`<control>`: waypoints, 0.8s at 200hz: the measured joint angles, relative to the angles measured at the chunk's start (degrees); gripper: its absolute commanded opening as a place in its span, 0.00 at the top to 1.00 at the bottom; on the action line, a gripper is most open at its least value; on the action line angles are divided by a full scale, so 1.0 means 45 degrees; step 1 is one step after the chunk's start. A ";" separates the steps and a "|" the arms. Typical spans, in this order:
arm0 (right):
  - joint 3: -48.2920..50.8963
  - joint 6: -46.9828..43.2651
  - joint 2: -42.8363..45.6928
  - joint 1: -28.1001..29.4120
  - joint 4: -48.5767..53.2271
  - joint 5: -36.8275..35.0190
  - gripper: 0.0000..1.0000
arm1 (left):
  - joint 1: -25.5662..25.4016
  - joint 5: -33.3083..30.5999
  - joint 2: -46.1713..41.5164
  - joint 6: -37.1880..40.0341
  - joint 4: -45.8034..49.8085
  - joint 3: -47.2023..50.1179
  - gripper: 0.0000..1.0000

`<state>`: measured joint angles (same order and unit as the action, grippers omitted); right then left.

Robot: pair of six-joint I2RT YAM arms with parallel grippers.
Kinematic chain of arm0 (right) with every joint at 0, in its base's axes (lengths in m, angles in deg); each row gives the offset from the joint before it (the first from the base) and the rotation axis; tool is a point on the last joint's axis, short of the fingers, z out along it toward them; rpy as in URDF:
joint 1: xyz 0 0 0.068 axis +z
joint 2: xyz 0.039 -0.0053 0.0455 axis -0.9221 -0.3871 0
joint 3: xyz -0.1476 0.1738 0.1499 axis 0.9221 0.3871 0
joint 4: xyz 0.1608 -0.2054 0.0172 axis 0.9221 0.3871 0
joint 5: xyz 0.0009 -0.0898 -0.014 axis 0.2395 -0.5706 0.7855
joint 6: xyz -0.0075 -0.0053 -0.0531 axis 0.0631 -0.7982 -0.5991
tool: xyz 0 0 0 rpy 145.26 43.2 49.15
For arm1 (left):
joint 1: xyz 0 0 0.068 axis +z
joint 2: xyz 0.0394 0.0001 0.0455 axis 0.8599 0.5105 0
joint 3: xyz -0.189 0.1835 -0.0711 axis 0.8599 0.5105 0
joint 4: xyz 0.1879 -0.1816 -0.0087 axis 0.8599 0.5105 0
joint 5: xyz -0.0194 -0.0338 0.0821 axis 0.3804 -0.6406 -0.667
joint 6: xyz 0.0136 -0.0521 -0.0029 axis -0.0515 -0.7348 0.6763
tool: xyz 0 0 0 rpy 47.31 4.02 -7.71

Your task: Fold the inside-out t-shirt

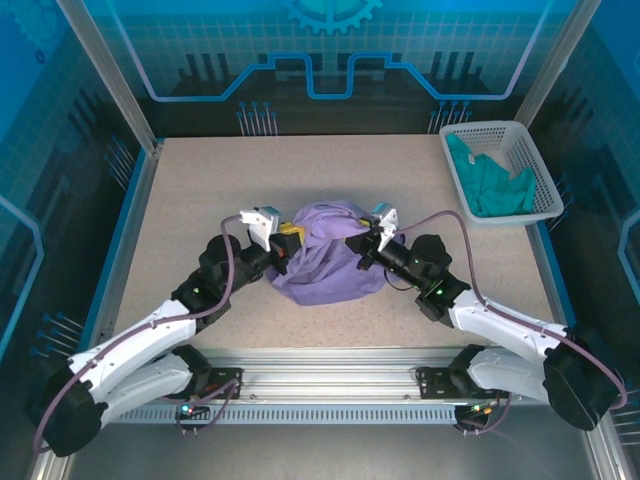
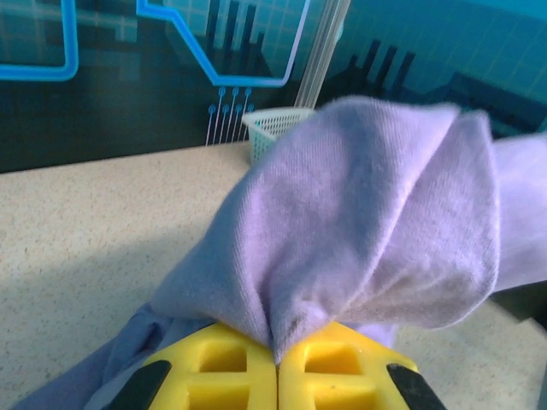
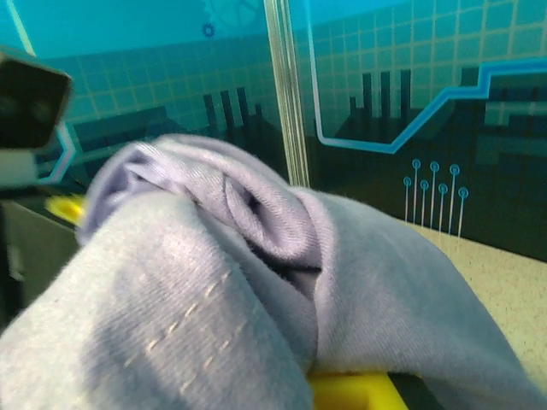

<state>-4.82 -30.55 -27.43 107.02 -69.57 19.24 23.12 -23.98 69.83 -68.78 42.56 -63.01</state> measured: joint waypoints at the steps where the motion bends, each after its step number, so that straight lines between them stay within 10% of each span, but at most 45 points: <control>1: 0.0000 0.0000 0.0010 0.0010 0.0005 0.0000 1.00 | 0.0000 0.0005 0.0063 0.0029 0.0005 0.0000 0.98; 88: 0.0170 -0.1375 0.0714 0.0525 0.1579 -0.0481 1.00 | -0.0024 0.2744 0.1287 0.0427 -0.1039 0.0000 0.49; 160: 0.0267 -0.1802 0.1486 0.0063 0.2492 0.0495 1.00 | 0.0005 0.4167 0.2069 -0.0384 -0.2191 -0.0102 0.43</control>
<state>-3.61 -38.66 -20.74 107.30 -58.36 21.46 23.14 -5.23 79.15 -70.51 32.70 -63.47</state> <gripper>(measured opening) 0.059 0.603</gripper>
